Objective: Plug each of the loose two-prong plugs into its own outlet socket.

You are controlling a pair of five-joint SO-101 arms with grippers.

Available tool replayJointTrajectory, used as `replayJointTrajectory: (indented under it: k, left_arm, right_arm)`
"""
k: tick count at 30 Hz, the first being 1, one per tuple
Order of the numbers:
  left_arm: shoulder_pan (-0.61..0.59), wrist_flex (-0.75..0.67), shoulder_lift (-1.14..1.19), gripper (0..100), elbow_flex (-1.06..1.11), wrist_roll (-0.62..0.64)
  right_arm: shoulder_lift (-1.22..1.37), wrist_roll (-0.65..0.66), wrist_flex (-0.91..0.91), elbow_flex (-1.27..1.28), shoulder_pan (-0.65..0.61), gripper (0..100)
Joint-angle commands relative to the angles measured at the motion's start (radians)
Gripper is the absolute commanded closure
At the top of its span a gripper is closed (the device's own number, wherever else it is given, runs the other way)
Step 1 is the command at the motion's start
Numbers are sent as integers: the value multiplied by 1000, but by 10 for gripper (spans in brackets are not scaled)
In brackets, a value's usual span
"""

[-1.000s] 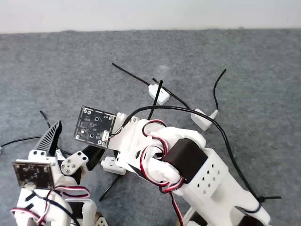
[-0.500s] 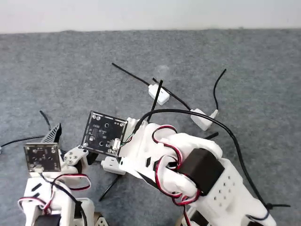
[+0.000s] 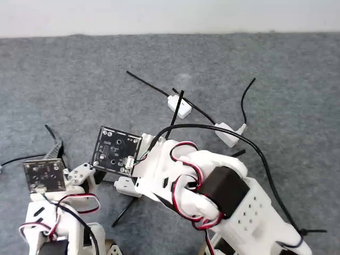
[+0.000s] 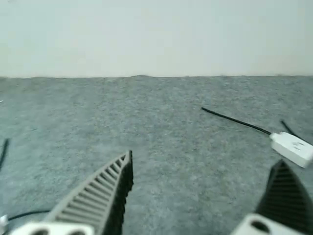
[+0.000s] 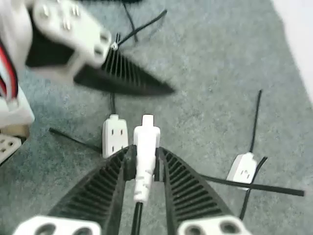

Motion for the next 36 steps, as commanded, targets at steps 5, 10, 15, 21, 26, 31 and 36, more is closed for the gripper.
replayJointTrajectory:
  k: [5,10,15,21,26,31,36]
  left_arm:
    - [-247,-15,-11,588,-13,-6]
    - [-388,-12,-12,588,-13,-11]
    - [-483,-8,-12,588,-38,-37]
    - [-497,103,-12,588,-124,-66]
    - [-525,103,-12,588,-147,-92]
    - [-624,55,-12,588,-153,-77]
    - [-680,51,-12,588,-142,-71]
  right_arm:
    - [140,32,18,49,-10,990]
    - [288,147,131,-11,-44,990]
    - [383,347,266,-32,-94,989]
    - [389,471,282,-54,-96,989]
    - [398,557,282,-55,-91,989]
    - [394,582,282,-58,-90,989]
    - [386,586,272,-54,-53,989]
